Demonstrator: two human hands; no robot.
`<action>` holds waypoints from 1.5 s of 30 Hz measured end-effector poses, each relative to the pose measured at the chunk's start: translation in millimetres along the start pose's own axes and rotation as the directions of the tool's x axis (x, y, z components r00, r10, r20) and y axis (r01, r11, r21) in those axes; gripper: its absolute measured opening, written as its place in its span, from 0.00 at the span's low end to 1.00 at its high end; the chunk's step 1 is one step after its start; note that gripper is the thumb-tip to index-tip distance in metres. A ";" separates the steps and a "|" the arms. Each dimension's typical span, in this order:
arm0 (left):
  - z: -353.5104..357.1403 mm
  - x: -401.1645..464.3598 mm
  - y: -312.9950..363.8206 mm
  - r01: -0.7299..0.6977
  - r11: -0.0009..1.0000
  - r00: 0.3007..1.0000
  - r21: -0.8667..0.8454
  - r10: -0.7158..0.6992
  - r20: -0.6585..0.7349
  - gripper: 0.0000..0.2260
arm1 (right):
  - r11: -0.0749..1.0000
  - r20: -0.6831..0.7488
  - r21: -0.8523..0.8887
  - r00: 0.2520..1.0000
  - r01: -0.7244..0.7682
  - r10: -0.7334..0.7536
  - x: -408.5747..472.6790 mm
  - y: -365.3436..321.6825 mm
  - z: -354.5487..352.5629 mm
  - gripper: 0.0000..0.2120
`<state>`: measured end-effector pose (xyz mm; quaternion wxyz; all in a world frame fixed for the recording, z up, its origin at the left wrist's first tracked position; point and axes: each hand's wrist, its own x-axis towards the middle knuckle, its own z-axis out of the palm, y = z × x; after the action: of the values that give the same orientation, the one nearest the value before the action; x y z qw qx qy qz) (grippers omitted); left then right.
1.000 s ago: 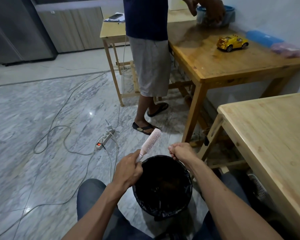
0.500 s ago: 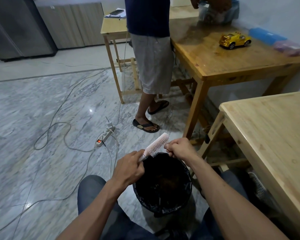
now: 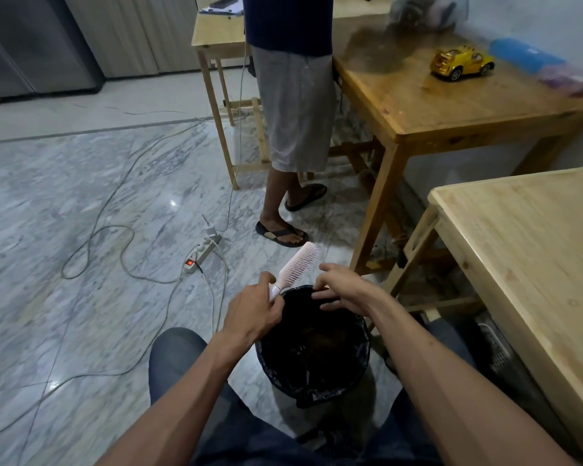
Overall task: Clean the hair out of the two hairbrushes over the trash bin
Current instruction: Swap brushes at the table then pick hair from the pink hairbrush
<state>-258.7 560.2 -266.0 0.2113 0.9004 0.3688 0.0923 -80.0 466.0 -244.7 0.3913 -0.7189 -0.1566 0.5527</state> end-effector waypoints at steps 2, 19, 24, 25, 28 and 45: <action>2.9 -2.3 -0.4 -0.001 0.998 0.999 -0.058 0.003 0.040 0.09 | 0.980 0.021 0.190 0.998 0.058 -0.064 0.7 -1.5 -0.6 0.15; 16.2 -5.3 12.9 -0.080 0.996 0.995 0.049 0.083 -0.052 0.11 | 0.994 -0.279 0.015 0.955 0.109 -0.100 15.1 -3.7 -1.8 0.12; 16.9 1.1 18.7 0.222 0.935 0.974 -0.278 -0.202 0.100 0.09 | 0.981 -0.250 -0.184 0.962 0.062 -0.108 0.1 -12.2 -18.7 0.08; 15.0 3.1 19.2 0.278 0.880 0.959 -0.384 -0.234 0.159 0.09 | 0.982 -0.235 -0.179 0.966 0.063 -0.105 -4.3 -12.8 -22.6 0.08; 11.1 5.2 23.1 0.387 0.684 0.919 -0.619 -0.228 0.322 0.09 | 0.985 -0.191 -0.149 0.974 0.090 -0.118 -10.3 -12.3 -27.6 0.07; 2.6 2.8 17.4 0.104 0.933 0.932 -0.344 0.029 0.361 0.04 | 0.923 -0.210 0.291 0.958 0.253 -0.196 -5.2 -27.6 -27.8 0.12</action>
<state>-244.9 550.2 -260.5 0.4371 0.8411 0.3184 -0.0128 -50.4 469.5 -218.6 0.5741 -0.6707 -0.1128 0.4559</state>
